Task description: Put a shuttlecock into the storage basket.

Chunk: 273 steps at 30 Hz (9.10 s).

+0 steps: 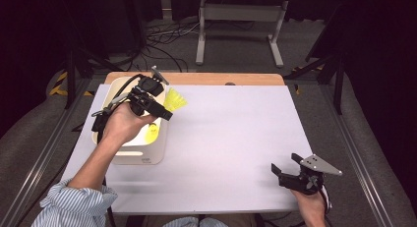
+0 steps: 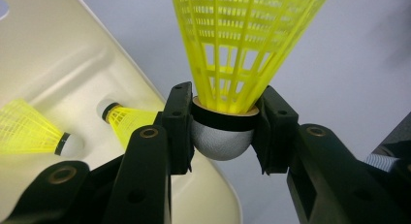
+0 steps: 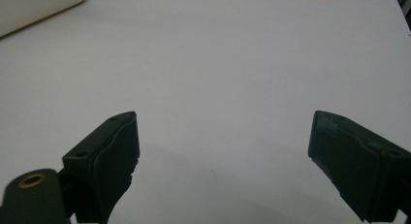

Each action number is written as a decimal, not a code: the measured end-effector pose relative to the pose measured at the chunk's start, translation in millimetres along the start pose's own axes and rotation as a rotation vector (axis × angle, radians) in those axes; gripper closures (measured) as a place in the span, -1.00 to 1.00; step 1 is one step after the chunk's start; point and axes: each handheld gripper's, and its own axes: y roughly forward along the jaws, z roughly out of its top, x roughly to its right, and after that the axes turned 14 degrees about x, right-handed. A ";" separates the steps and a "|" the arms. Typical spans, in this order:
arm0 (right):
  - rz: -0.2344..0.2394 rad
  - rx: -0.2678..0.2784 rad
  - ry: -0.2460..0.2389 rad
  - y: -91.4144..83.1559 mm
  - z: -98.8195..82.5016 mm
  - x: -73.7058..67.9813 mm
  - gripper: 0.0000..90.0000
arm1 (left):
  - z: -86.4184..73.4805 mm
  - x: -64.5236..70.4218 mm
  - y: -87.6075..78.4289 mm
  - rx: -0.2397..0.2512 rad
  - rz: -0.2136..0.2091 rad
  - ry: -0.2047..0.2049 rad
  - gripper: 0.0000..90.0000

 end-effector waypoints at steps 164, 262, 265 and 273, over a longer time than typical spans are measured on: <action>0.008 -0.002 0.006 0.3 -0.6 0.8 -0.73 | -45.2 -105.7 80.5 -0.138 0.172 -0.309 0.33; 0.019 -0.010 0.000 1.9 -0.7 -1.2 -0.73 | -54.2 -82.6 -2.1 -0.041 0.230 -0.212 -0.17; 0.020 -0.010 0.000 1.9 -0.8 -1.1 -0.73 | -55.2 -84.2 -5.2 -0.043 0.234 -0.215 -0.17; 0.020 -0.011 0.001 2.1 -1.0 -0.9 -0.73 | -58.0 -88.2 -13.8 -0.045 0.250 -0.227 -0.17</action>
